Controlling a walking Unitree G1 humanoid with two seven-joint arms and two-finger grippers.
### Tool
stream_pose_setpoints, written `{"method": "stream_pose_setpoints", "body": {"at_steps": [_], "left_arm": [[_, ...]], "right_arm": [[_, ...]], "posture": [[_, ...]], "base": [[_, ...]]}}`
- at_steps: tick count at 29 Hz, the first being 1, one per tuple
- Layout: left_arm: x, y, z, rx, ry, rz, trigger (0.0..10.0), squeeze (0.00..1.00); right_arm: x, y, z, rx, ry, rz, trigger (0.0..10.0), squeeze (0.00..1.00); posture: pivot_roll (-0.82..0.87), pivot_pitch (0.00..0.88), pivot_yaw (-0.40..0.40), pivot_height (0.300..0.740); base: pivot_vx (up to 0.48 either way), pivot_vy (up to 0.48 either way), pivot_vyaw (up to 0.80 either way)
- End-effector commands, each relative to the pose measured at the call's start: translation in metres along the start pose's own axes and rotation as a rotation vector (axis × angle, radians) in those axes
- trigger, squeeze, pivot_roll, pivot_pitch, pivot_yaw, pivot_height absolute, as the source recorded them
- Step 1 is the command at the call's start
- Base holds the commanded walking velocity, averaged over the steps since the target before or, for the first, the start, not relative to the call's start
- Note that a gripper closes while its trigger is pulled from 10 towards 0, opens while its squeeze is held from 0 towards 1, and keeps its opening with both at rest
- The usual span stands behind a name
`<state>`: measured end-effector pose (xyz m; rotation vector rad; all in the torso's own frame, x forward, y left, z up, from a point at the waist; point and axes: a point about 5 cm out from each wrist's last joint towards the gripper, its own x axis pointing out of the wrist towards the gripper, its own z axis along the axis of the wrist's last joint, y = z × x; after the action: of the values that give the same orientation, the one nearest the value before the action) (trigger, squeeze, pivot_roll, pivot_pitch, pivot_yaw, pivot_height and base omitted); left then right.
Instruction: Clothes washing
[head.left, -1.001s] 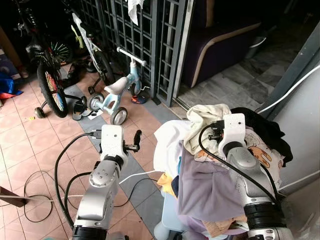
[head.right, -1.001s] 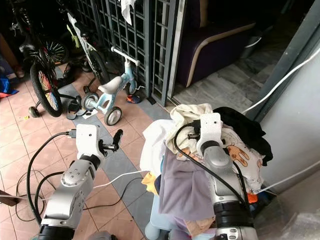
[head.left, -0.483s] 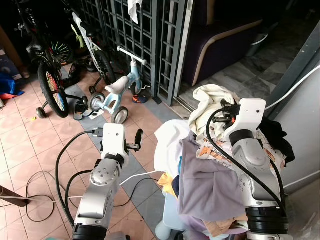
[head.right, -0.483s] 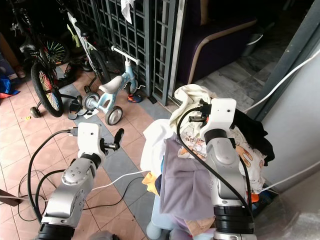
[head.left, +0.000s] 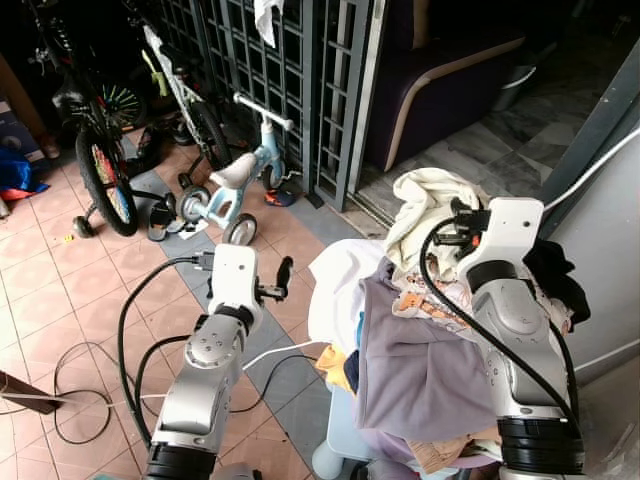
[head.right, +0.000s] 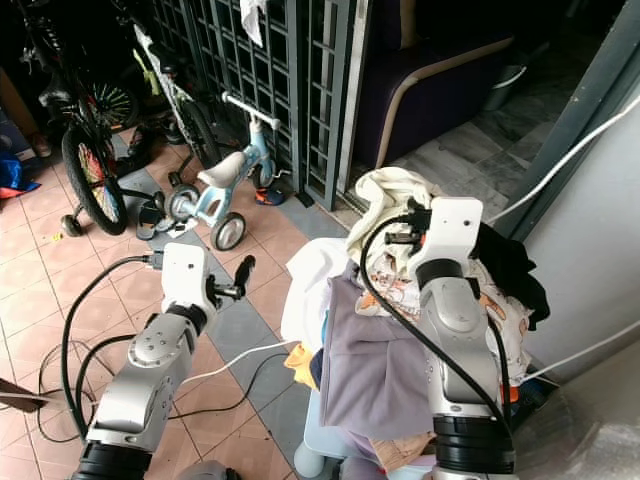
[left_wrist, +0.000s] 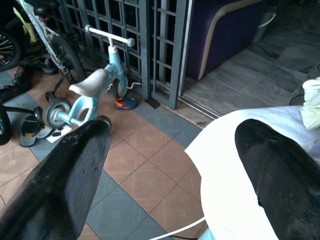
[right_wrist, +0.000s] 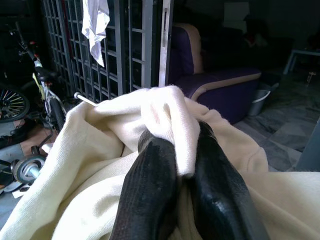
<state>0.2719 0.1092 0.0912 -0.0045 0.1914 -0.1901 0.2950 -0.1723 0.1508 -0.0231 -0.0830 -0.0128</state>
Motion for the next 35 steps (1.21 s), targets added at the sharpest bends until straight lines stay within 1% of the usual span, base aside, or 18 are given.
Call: {"method": "stream_pose_setpoints", "body": {"at_steps": [1, 8, 18, 35], "left_arm": [[0.0013, 0.0010, -0.0006, 0.008, 0.003, 0.006, 10.0, 0.00], [0.0019, 0.0009, -0.0005, 0.003, 0.002, 0.008, 10.0, 0.00], [0.0030, 0.0010, 0.0001, -0.001, -0.001, 0.005, 10.0, 0.00], [0.0030, 0.0016, 0.0016, -0.020, -0.013, 0.008, 10.0, 0.00]], "right_arm": [[0.0039, 0.0018, 0.0052, -0.007, -0.016, 0.009, 10.0, 0.00], [0.0056, 0.0009, 0.0050, -0.009, -0.012, 0.008, 10.0, 0.00], [0.0026, 0.0021, 0.0002, -0.006, 0.003, 0.013, 10.0, 0.00], [0.0034, 0.0053, -0.0032, -0.002, 0.011, 0.029, 10.0, 0.00]], "posture": [[-0.05, 0.000, -0.001, 0.740], [-0.05, 0.000, -0.001, 0.740], [-0.05, 0.000, 0.003, 0.740], [-0.05, 0.000, 0.004, 0.740]], "base": [[0.000, -0.289, 0.00], [0.000, -0.291, 0.00], [0.000, -0.288, 0.00], [0.000, 0.000, 0.00]]}}
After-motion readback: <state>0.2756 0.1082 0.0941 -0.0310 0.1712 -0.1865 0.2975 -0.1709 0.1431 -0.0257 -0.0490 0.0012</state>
